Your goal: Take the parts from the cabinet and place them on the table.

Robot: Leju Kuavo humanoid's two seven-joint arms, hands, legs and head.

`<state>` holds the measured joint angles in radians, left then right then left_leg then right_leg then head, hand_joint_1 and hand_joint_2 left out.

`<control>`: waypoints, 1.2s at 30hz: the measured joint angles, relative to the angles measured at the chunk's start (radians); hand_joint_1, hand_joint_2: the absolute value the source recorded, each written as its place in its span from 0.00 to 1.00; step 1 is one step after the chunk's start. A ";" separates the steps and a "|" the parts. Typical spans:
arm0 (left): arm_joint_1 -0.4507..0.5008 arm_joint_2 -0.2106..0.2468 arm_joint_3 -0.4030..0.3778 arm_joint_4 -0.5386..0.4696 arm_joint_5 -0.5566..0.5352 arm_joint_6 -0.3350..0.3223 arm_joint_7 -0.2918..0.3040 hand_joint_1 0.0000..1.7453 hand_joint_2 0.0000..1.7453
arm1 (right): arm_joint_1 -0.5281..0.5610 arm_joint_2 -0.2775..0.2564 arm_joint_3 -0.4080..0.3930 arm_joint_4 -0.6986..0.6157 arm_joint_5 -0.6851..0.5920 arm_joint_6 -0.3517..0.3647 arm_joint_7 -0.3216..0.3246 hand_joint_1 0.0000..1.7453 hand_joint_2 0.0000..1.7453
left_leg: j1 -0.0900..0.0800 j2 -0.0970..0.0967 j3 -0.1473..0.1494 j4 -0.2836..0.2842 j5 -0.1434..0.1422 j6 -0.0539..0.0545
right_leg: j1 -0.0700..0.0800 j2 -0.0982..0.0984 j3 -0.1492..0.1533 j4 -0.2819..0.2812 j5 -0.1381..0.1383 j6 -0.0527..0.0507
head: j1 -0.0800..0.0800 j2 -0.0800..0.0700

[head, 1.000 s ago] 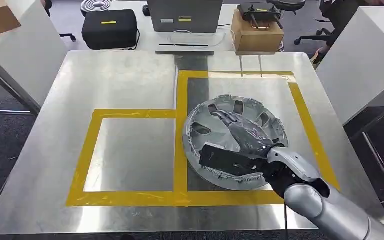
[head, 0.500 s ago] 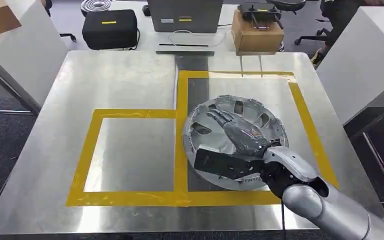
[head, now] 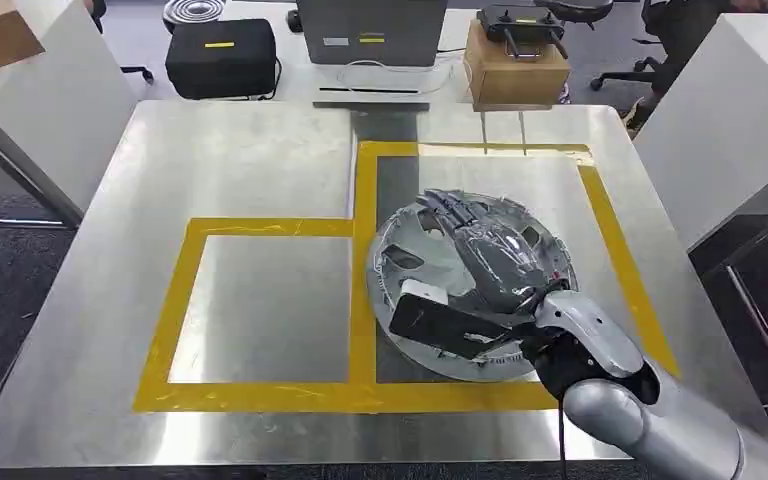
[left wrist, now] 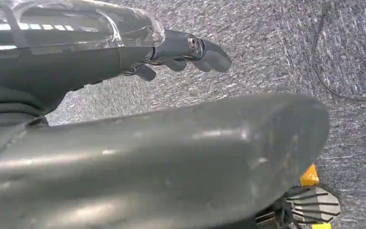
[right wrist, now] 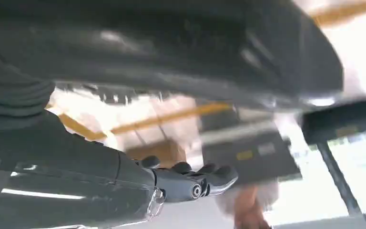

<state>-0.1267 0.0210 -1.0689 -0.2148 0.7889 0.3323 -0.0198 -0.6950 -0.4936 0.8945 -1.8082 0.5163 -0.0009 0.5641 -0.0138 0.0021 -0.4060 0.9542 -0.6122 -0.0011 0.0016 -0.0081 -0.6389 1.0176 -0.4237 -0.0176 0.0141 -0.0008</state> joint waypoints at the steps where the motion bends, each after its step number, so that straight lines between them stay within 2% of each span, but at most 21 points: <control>1: 0.000 0.000 0.000 0.000 -0.002 0.000 0.001 0.00 0.00 | 0.012 -0.002 -0.011 -0.008 0.024 -0.042 -0.018 0.00 1.00 | 0.000 -0.002 0.000 0.000 0.000 0.000 | 0.000 -0.001 0.000 0.000 0.000 0.000 | 0.000 0.000; 4: 0.000 0.000 0.000 0.000 -0.007 0.000 0.002 0.00 0.00 | 0.062 -0.014 -0.064 -0.031 0.038 -0.157 -0.043 0.00 1.00 | 0.000 -0.007 0.000 0.000 0.000 0.000 | 0.001 -0.004 0.001 0.000 0.000 0.000 | 0.000 0.000; 7: 0.001 -0.002 0.000 0.000 -0.017 -0.002 0.006 0.00 0.00 | 0.140 -0.050 -0.161 -0.037 0.032 -0.328 0.011 0.00 1.00 | -0.001 -0.018 0.003 0.000 0.000 0.000 | 0.001 -0.009 0.004 -0.002 0.000 0.000 | 0.000 0.000; 10: 0.004 -0.005 0.000 0.000 -0.023 -0.002 0.008 0.00 0.00 | 0.237 -0.125 -0.299 -0.031 0.004 -0.437 0.012 0.00 1.00 | -0.001 -0.029 0.003 0.000 0.001 0.001 | 0.001 -0.017 0.008 -0.004 -0.001 0.001 | 0.000 0.000; 12: 0.006 -0.008 -0.001 0.000 -0.027 -0.002 0.014 0.00 0.00 | 0.316 -0.174 -0.419 -0.024 -0.005 -0.513 0.019 0.00 1.00 | -0.001 -0.037 0.005 0.000 0.001 0.001 | 0.001 -0.022 0.012 -0.006 -0.003 0.004 | 0.000 0.000; 14: 0.008 -0.011 -0.001 0.000 -0.031 0.000 0.021 0.00 0.00 | 0.402 -0.211 -0.550 -0.006 -0.031 -0.562 -0.003 0.00 1.00 | -0.001 -0.043 0.005 0.000 0.001 0.001 | 0.001 -0.027 0.015 -0.007 -0.005 0.006 | 0.000 0.000; 16: 0.012 -0.015 -0.001 0.000 -0.032 0.000 0.027 0.00 0.00 | 0.476 -0.236 -0.675 0.017 -0.047 -0.555 -0.026 0.00 1.00 | -0.001 -0.044 0.005 0.000 0.000 0.001 | 0.000 -0.029 0.017 -0.008 -0.006 0.008 | 0.000 0.000; 22: 0.014 -0.021 -0.001 0.000 -0.032 -0.003 0.030 0.00 0.00 | 0.635 -0.262 -0.930 0.079 -0.020 -0.543 -0.006 0.00 1.00 | -0.002 -0.039 0.005 0.000 -0.001 0.004 | -0.001 -0.028 0.017 -0.009 -0.008 0.011 | 0.000 0.000; 27: 0.012 -0.024 -0.001 0.000 -0.032 -0.003 0.031 0.00 0.00 | 0.681 -0.264 -1.044 0.104 -0.013 -0.537 -0.003 0.00 1.00 | -0.002 -0.027 0.007 0.000 -0.003 0.006 | -0.001 -0.022 0.017 -0.010 -0.008 0.012 | 0.001 0.000; 29: 0.012 -0.024 -0.001 0.000 -0.032 -0.003 0.031 0.00 0.00 | 0.694 -0.264 -1.073 0.111 -0.002 -0.533 0.018 0.00 1.00 | -0.002 -0.024 0.009 0.000 -0.003 0.007 | -0.001 -0.019 0.017 -0.010 -0.008 0.012 | 0.000 0.000; 36: 0.012 -0.024 -0.001 0.000 -0.031 -0.003 0.043 0.00 0.00 | 0.824 -0.261 -1.225 0.168 -0.005 -0.529 0.050 0.00 1.00 | -0.001 -0.024 0.009 0.000 -0.004 0.008 | 0.000 -0.018 0.017 -0.009 -0.008 0.012 | 0.001 0.000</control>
<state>-0.1150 -0.0034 -1.0697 -0.2152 0.7576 0.3289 0.0236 0.1289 -0.7549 -0.3307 -1.6404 0.5108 -0.5299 0.6145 -0.0149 -0.0217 -0.3968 0.9542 -0.6159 0.0071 0.0015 -0.0263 -0.6217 1.0082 -0.4316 -0.0053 0.0149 -0.0008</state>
